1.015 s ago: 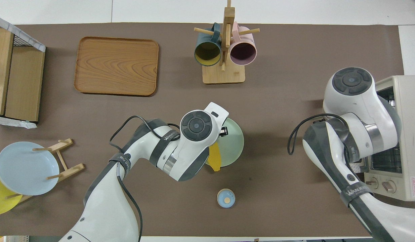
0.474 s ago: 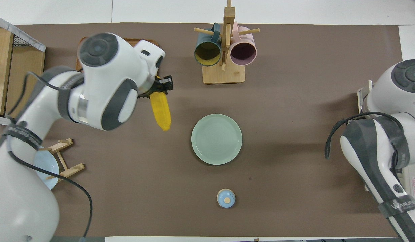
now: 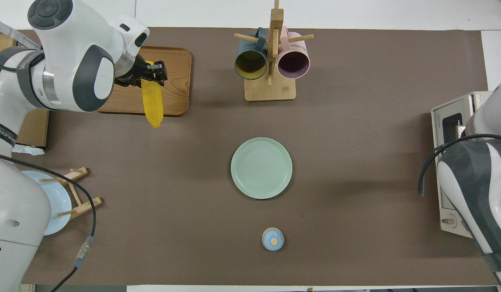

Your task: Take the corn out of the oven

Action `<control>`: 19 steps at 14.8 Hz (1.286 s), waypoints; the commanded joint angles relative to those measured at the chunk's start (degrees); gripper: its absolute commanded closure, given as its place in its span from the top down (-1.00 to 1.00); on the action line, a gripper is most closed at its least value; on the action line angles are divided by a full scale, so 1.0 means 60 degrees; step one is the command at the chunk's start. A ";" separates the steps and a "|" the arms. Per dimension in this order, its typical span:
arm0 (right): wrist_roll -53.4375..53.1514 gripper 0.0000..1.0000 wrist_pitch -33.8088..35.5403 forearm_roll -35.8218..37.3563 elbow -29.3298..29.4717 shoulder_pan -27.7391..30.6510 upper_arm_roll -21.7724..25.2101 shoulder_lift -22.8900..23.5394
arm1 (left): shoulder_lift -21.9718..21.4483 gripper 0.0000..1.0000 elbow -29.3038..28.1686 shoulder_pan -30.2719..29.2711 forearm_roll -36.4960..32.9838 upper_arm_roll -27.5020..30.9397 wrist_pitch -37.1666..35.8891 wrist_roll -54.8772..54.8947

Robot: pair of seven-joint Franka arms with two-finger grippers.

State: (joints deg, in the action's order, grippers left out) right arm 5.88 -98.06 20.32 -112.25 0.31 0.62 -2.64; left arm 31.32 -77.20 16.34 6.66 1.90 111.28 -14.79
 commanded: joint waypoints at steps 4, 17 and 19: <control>0.0543 -1.00 0.0494 -0.1434 0.0763 0.0022 -0.0103 -0.0058 | 0.1561 -1.00 0.1280 -0.0876 0.0237 -0.0127 0.0905 0.1278; -0.0262 1.00 0.1358 -0.3211 0.2814 -0.0066 -0.0161 0.0688 | 0.2001 0.99 0.0474 -0.1111 0.0135 -0.0068 0.2388 0.2920; -0.0379 1.00 0.1401 -0.3225 0.3077 -0.0095 -0.0263 0.0879 | 0.1667 1.00 0.0416 -0.1213 0.0164 -0.0024 0.1980 0.2905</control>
State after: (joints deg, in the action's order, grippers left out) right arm 5.32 -91.21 2.35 -97.07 -0.19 -0.25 0.11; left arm 43.53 -74.12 9.96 7.02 1.72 125.13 1.48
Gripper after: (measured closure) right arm 0.000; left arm 0.185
